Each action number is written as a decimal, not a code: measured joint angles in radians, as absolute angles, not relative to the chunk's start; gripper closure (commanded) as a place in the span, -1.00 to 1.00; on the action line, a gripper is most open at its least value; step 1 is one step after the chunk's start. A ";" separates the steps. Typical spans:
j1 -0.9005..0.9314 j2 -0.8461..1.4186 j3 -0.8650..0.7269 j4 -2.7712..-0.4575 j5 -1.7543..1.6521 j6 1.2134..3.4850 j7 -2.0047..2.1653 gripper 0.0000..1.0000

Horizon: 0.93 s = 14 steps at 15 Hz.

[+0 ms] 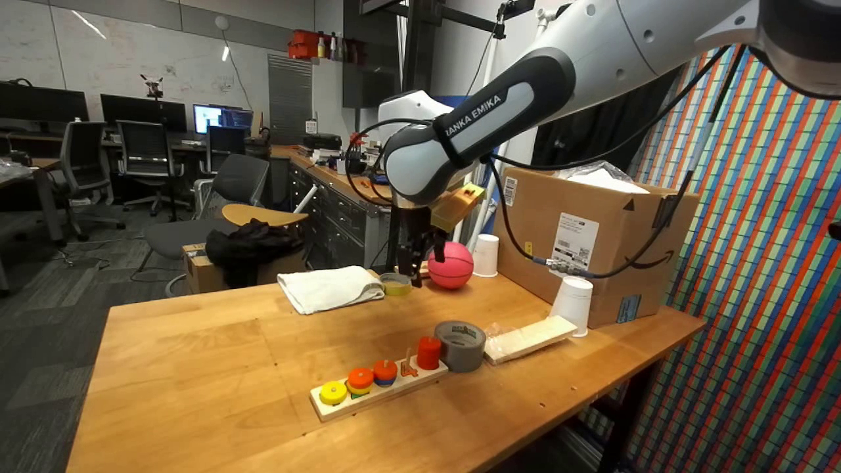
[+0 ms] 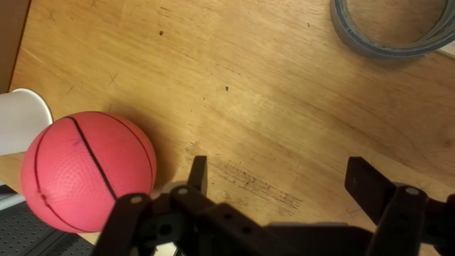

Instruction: Push the ball to the right

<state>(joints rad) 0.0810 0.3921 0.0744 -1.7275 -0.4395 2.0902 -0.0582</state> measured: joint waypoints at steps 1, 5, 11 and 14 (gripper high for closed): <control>0.080 0.394 0.073 -1.730 -0.428 2.093 -0.062 -1.00; 0.065 0.415 0.069 -1.733 -0.349 2.121 -0.077 -1.00; 0.041 0.466 0.059 -1.716 -0.265 2.178 -0.085 -1.00; 0.037 0.490 0.025 -1.709 -0.265 2.178 -0.085 -1.00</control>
<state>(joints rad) 0.0371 0.4902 0.0253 -1.7091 -0.2646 2.1780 -0.0852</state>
